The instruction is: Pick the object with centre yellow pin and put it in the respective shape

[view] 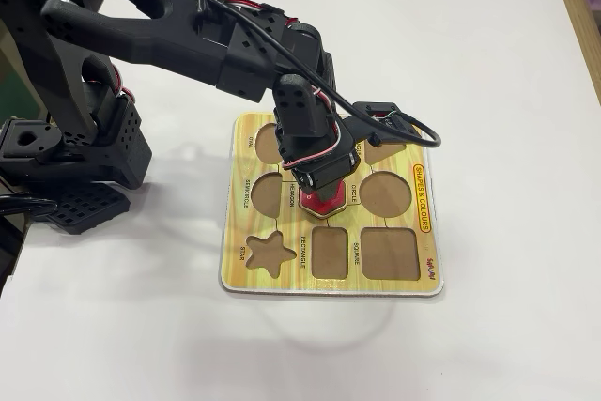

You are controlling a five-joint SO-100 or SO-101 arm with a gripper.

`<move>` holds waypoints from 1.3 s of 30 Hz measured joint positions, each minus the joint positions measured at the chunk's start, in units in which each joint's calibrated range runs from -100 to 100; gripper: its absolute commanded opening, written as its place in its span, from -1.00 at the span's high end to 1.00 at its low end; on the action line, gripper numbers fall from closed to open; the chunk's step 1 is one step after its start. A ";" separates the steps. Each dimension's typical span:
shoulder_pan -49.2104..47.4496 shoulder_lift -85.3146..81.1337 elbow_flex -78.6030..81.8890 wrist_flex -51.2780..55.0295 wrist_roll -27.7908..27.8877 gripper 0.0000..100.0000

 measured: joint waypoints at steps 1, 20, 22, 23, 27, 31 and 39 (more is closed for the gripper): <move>0.00 0.00 0.00 0.00 0.00 0.98; -3.65 0.00 0.00 0.00 0.00 0.98; -3.93 0.00 0.00 0.00 0.00 0.98; -3.93 0.00 0.00 0.00 0.00 0.98; -3.93 1.55 0.00 0.00 -1.87 0.98; -3.84 2.06 0.00 0.00 -2.08 0.98; -1.87 2.06 0.00 0.00 -2.08 0.98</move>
